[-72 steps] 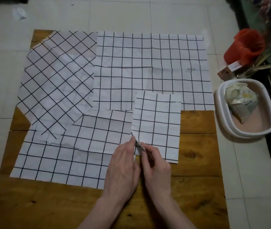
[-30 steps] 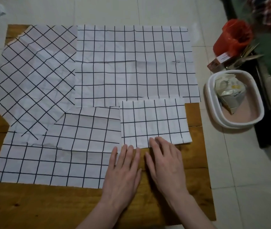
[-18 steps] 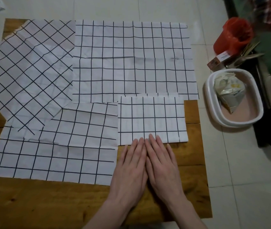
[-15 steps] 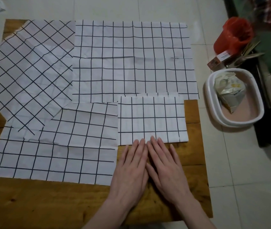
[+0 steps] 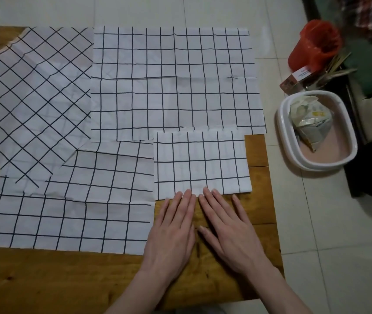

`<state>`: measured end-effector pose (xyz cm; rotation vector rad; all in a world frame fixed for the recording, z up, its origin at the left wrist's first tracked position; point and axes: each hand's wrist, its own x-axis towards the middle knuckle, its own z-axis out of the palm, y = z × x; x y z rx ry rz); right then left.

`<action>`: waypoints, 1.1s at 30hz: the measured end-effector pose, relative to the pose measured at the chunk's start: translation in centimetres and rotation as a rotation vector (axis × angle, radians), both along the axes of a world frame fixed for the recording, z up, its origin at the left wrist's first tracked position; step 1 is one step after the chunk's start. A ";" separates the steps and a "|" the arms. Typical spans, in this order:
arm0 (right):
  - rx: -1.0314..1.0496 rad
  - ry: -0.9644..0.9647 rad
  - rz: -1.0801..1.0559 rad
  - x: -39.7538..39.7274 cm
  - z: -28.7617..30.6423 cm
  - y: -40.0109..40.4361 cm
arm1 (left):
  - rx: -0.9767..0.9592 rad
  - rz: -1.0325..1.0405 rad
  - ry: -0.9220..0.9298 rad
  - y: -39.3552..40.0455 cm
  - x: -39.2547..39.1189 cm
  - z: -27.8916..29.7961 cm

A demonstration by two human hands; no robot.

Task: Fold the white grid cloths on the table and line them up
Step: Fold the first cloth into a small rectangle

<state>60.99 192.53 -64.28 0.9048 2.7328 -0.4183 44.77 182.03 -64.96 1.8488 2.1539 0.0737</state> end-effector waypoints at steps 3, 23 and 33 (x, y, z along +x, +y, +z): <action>0.004 -0.001 -0.024 0.2 0.1 0.1 | 0.031 -0.043 -0.008 0.2 -1.0 0.0; 0.059 0.007 -0.388 3.0 -0.4 0.9 | -0.008 -0.108 -0.014 -0.6 -2.8 0.1; 0.077 0.214 -0.582 1.2 1.2 1.0 | -0.032 -0.076 -0.003 -0.7 -2.0 0.3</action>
